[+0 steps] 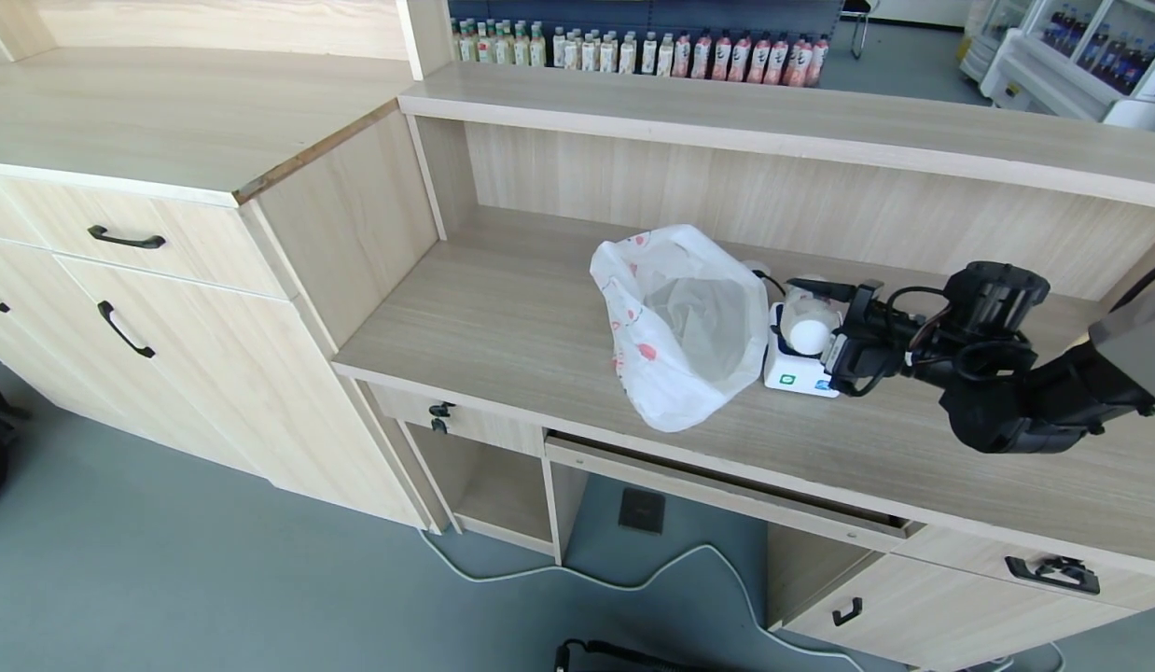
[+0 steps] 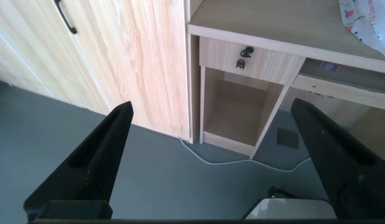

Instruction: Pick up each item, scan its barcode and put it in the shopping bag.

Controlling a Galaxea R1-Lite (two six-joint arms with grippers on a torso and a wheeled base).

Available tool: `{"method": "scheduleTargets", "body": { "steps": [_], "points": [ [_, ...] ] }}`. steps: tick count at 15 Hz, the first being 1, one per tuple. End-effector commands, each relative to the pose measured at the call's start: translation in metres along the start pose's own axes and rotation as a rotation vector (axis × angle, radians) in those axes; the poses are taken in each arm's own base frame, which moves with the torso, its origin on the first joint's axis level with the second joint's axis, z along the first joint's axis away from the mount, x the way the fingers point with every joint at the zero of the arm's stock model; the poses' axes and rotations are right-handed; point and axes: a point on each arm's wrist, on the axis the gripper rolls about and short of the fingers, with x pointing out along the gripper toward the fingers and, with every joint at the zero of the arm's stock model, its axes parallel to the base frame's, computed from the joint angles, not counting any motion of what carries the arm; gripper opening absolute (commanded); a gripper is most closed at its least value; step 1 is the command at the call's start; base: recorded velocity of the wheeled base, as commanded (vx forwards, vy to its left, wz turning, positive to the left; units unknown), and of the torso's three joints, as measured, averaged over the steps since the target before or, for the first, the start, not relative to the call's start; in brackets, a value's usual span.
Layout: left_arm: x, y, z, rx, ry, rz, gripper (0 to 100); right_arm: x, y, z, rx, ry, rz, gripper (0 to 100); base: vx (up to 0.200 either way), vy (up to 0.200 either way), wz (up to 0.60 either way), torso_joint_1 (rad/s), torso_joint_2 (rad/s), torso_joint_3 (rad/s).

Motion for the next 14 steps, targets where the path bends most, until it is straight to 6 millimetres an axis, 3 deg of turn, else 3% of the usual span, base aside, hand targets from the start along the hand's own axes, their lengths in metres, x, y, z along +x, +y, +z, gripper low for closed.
{"method": "scheduleTargets", "body": {
  "steps": [1, 14],
  "points": [
    [0.0, 0.0, 0.0, 0.0, -0.001, 0.001, 100, 0.002, 0.003, 0.0, 0.005, -0.003, 0.005, 0, 0.0, 0.0, 0.0, 0.0, 0.0, 0.0],
    [0.0, 0.0, 0.0, 0.0, -0.001, 0.001, 100, 0.012, 0.008, -0.004, -0.002, -0.018, -0.002, 0, 0.0, 0.0, 0.0, 0.0, 0.0, 0.0]
  ]
}}
